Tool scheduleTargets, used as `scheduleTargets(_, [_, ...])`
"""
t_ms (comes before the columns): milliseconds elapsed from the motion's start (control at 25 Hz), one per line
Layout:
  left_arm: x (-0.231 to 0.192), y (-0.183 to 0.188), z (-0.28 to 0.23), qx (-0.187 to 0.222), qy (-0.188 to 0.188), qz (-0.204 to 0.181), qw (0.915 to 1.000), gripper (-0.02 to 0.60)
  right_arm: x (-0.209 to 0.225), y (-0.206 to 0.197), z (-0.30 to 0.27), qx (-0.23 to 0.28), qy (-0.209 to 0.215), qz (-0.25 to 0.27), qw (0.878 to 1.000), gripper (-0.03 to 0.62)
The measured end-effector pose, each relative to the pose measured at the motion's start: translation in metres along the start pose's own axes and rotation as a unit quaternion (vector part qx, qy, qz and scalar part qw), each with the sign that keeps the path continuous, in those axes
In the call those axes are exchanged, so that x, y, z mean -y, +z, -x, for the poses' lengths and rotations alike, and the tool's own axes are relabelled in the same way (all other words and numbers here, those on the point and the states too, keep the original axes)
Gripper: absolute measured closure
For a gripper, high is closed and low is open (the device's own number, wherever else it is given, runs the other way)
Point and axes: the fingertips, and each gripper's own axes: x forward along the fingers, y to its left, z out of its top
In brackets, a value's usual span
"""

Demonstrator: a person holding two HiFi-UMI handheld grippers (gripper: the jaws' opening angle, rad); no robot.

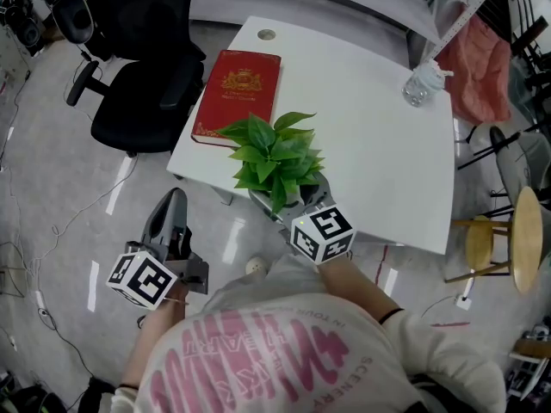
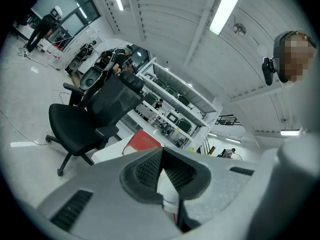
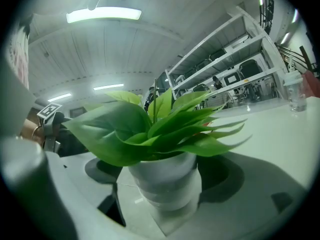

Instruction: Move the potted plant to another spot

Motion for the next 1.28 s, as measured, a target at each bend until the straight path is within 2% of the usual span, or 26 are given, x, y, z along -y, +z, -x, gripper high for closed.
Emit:
scheduleTargets(560, [0.0048, -0.0056, -0.0032, -0.003, -0.011, 0.015, 0.9998, 0.578, -0.0061, -0.0027, 0.0056, -0.021, 0.001, 0.02, 1.0, 0.118])
scheduleTargets(1280, [0.0006, -0.0066, 0.0033, 0.006, -0.003, 0.026, 0.9996, 0.578, -0.006, -0.0079, 0.0065, -0.037, 0.001, 0.037, 0.999, 0.12])
